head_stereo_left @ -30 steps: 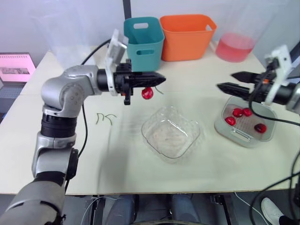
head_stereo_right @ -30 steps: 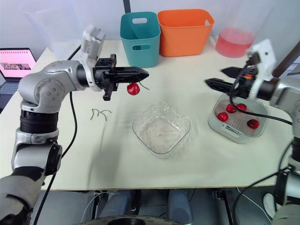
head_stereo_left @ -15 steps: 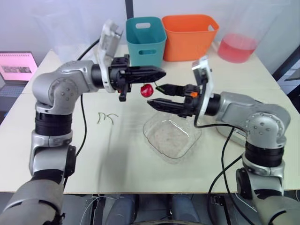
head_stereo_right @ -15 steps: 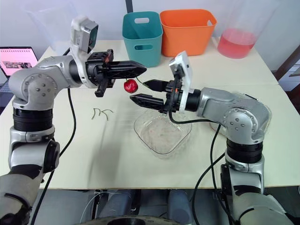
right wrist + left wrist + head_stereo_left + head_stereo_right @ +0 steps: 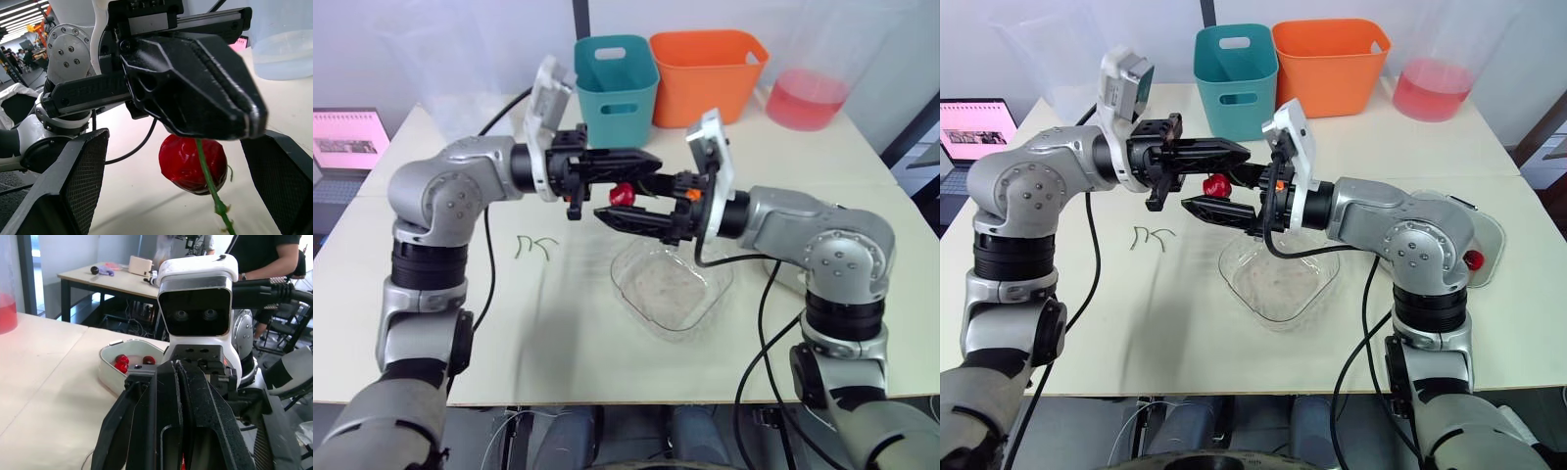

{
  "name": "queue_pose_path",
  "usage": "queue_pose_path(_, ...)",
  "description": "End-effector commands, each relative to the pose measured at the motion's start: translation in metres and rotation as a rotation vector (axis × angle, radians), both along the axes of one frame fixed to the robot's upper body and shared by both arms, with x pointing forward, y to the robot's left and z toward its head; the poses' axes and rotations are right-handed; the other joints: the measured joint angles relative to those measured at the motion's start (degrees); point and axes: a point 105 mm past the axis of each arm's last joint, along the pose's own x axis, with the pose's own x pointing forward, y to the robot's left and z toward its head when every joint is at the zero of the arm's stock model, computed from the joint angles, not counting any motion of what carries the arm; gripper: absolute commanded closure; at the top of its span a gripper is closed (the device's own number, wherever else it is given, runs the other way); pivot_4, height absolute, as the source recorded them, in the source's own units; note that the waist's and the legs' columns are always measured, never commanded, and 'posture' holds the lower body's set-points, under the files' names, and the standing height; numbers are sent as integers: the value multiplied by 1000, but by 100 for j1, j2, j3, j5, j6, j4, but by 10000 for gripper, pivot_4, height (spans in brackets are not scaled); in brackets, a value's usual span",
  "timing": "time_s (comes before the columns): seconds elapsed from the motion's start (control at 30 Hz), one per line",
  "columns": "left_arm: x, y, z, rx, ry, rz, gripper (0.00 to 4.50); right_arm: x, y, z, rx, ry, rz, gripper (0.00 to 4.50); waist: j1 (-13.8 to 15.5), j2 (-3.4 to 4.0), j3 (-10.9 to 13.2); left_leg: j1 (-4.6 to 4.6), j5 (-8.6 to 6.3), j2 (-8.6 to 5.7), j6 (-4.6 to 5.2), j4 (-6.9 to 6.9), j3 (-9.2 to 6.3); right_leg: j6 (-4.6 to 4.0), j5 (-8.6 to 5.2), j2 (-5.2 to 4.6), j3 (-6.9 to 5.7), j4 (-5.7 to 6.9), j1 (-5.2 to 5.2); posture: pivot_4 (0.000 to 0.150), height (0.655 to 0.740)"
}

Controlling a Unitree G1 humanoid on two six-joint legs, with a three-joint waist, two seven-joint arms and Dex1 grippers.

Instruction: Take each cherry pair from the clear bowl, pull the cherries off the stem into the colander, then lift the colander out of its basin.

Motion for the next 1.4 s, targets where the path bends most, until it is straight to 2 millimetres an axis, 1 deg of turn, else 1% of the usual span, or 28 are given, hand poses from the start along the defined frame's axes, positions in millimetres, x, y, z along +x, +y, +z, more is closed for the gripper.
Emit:
queue_pose_path(0.03,-8,-2,11,-18,-59,-20,45000,-3,5,12,36,-37,17,328,-1,0,0,0,0,0,0,0,0,0,0,0,0,0,0,1500,7400)
queue_pose_path(0.13,-8,-3,11,-19,-58,-20,45000,-2,5,13,43,-43,10,9351,-1,0,0,0,0,0,0,0,0,0,0,0,0,1,0,1500,7400)
queue_pose_path(0.17,-8,-3,11,-20,-58,-20,45000,-2,5,13,44,-45,10,14069,-1,0,0,0,0,0,0,-1,0,0,0,0,0,1,0,1500,7400)
queue_pose_path(0.2,-7,-3,11,-21,-58,-20,45000,-2,5,13,42,-46,10,19942,-1,0,0,0,0,0,0,-1,0,0,0,0,0,1,-1,1500,7400)
queue_pose_path(0.23,-7,-3,11,-22,-58,-20,45000,-3,5,13,38,-47,10,23677,-2,0,0,0,0,0,0,-1,0,0,0,0,0,1,-1,1500,7400)
queue_pose_path(0.27,-7,-3,12,-23,-57,-19,45000,-3,5,12,33,-47,12,30430,-2,0,0,0,0,0,0,-1,0,0,0,0,0,1,-1,1500,7400)
queue_pose_path(0.3,-7,-3,12,-25,-57,-19,45000,-4,5,12,27,-48,12,34528,-2,0,0,0,0,0,0,-1,0,0,0,0,0,1,-1,1500,7400)
queue_pose_path(0.5,-5,-2,16,-35,-63,-11,45000,-3,1,5,-12,-45,-1,34528,-1,0,0,0,0,0,0,-1,0,0,0,0,0,1,-1,1500,7400)
queue_pose_path(0.8,0,1,34,-107,-49,0,45000,-4,-3,-22,-109,-23,-9,34528,2,-1,0,0,0,-1,1,0,1,0,0,0,0,0,0,1500,7400)
queue_pose_path(0.97,1,1,33,-110,-43,2,45000,-3,-5,-28,-128,-18,-23,34528,-9,0,0,0,0,0,1,-1,3,0,0,1,1,0,-2,1500,7400)
queue_pose_path(1.13,3,1,26,-77,-55,16,45000,-2,-11,-24,-131,-39,-38,34528,1,0,0,0,0,0,0,0,1,0,0,1,0,0,-1,1500,7400)
queue_pose_path(1.27,7,3,13,-16,-80,53,45000,0,-31,-16,-143,-65,-84,34528,8,0,0,0,0,0,1,-1,1,0,0,1,0,0,-1,1500,7400)
queue_pose_path(1.33,8,5,7,6,-89,64,45000,4,-52,-13,-166,-74,-153,34528,15,-1,0,0,0,-1,1,-1,2,0,0,1,0,-3,0,1500,7400)
queue_pose_path(1.4,9,7,2,15,-91,72,45000,12,-87,-15,-230,-80,-273,34528,61,-1,0,0,-1,-2,1,-1,3,0,0,0,0,-5,2,1500,7400)
